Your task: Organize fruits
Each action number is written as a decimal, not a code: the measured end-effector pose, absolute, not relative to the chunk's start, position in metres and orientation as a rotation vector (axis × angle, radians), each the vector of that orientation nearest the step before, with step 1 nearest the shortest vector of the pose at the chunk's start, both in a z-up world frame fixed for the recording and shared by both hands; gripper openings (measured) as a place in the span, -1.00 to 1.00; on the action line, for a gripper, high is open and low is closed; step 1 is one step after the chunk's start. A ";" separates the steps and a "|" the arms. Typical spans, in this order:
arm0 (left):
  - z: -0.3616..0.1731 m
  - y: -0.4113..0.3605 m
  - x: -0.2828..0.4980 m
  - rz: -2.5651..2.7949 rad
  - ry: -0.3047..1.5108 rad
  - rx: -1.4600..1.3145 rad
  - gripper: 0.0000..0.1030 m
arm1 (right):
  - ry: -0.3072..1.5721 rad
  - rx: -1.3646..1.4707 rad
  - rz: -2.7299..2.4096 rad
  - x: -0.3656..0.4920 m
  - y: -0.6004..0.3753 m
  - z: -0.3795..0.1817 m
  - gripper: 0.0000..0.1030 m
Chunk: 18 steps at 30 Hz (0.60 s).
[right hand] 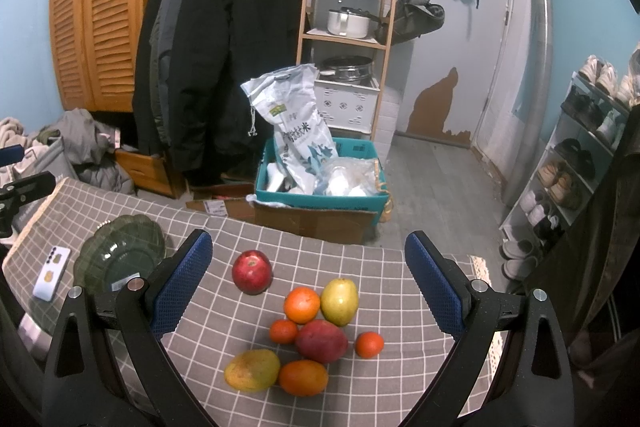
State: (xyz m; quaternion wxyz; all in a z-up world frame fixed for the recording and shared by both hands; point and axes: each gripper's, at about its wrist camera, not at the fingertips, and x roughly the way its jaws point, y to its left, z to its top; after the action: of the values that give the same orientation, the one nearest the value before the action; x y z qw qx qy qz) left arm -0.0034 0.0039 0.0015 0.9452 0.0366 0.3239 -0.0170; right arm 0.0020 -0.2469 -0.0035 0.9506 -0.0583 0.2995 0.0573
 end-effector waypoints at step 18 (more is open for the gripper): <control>0.001 0.004 -0.003 -0.036 0.661 0.077 0.99 | 0.611 -0.120 0.116 0.002 -0.246 -0.005 0.85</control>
State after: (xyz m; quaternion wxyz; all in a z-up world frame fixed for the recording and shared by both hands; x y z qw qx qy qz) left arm -0.0035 0.0039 0.0012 0.9450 0.0376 0.3244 -0.0175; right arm 0.0024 -0.2462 -0.0048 0.9503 -0.0592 0.3002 0.0570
